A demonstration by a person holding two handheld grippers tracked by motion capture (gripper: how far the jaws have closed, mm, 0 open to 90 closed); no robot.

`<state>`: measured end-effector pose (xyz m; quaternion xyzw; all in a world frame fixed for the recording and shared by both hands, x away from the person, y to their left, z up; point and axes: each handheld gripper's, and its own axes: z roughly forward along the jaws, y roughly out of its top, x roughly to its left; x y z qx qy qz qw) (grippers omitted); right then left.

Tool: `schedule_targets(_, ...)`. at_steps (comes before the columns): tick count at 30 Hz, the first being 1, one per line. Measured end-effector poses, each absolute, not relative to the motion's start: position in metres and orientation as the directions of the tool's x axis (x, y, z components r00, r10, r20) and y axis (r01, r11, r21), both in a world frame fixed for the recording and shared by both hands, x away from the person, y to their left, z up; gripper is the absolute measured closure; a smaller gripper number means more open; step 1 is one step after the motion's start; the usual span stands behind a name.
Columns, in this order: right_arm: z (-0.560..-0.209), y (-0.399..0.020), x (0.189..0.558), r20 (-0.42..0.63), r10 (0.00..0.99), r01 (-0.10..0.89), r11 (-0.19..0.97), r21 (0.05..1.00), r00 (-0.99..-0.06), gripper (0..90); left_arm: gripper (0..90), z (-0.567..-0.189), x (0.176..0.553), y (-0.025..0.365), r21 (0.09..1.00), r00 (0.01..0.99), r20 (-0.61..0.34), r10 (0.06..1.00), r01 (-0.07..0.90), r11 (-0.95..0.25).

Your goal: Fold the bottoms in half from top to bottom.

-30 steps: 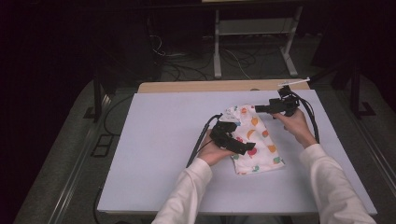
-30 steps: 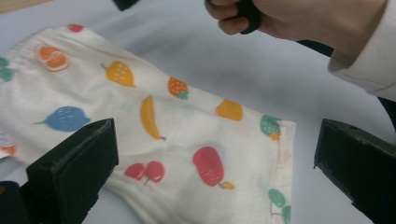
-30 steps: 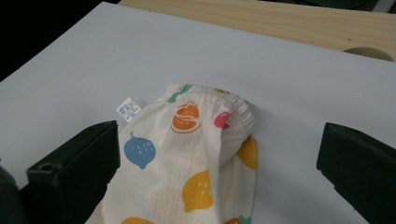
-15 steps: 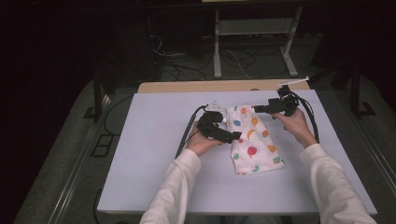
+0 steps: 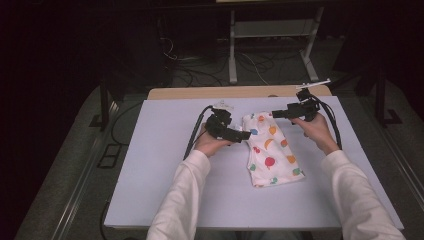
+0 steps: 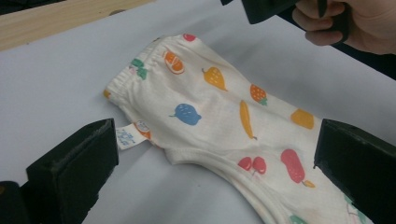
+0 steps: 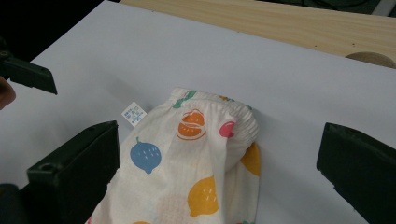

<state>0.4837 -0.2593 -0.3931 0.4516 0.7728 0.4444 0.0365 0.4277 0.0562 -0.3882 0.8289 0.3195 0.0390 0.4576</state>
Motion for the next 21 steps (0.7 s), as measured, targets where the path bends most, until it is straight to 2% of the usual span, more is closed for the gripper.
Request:
schedule_targets(9,-0.393,-0.259,0.486,0.348,0.732,0.671,0.198,0.714,-0.586,0.0,0.0,-0.384,0.445,0.066,0.768,0.787,-0.217,0.577,0.503,-0.397)
schedule_targets(21,-0.407,-0.254,0.492,0.377,0.730,0.706,0.201,0.679,-0.570,0.0,0.0,-0.395,0.467,0.063,0.757,0.766,-0.257,0.589,0.538,-0.370)
